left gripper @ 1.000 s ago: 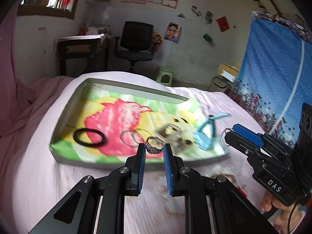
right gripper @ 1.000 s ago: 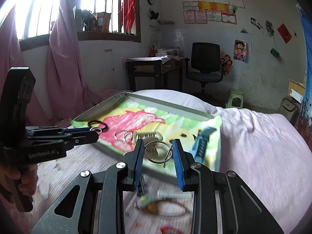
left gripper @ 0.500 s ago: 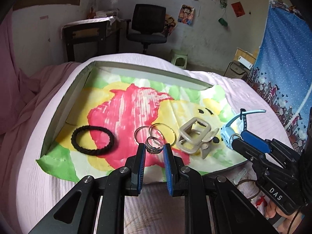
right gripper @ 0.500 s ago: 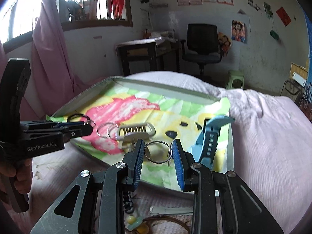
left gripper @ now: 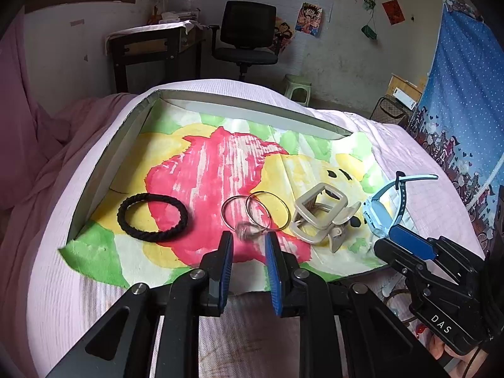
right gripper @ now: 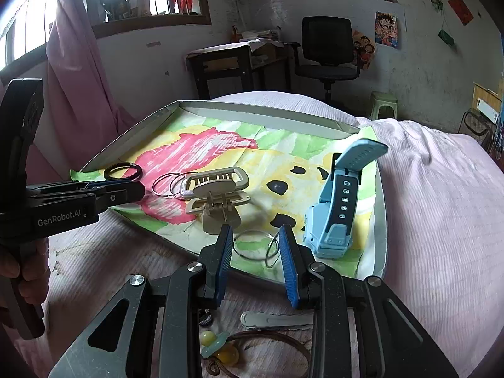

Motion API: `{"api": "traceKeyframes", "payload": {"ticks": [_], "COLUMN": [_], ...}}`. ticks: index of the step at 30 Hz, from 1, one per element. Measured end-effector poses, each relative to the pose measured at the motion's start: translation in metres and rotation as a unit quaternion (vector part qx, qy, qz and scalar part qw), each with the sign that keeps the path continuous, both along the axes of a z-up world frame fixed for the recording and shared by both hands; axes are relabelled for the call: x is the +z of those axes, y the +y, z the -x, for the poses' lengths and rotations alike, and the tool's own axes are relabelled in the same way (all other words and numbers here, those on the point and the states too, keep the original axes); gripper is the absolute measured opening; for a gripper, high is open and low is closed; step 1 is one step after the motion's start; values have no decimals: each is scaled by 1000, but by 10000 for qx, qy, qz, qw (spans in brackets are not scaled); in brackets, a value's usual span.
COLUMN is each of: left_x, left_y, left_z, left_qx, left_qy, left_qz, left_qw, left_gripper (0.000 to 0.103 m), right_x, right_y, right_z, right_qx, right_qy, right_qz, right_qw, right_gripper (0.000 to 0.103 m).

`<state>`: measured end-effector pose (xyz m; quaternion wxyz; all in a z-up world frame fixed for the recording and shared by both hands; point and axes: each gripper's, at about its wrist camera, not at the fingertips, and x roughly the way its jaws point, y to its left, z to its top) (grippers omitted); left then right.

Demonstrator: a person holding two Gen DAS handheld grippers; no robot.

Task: Organize jewelry
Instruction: 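Open the left tool to drop the ring while the right tool releases its rings into the tray, then move the left tool to the green-bead keychain while the right tool approaches the red string bracelet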

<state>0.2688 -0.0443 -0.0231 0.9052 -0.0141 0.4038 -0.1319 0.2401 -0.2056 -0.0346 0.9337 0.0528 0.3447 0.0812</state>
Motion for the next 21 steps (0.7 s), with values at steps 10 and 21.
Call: {"api": "traceKeyframes", "payload": {"ticks": [10,21], "left_x": [14,36], "left_y": [4,14], "left_z": [33,108], "left_qx": [97,275], "left_qy": [-582,-1631], "left_qz": [299,670], "left_qw": [9978,9839], "left_gripper": [63,102], "right_x": [17,49], "right_y": [-12,-29], "right_z": [29,104], "right_qx": [-203,-546], "right_qy": [-613,-1630], "right_qz": [-134,-97], "right_qw": [9978,9851], "right_gripper": [43,93]}}
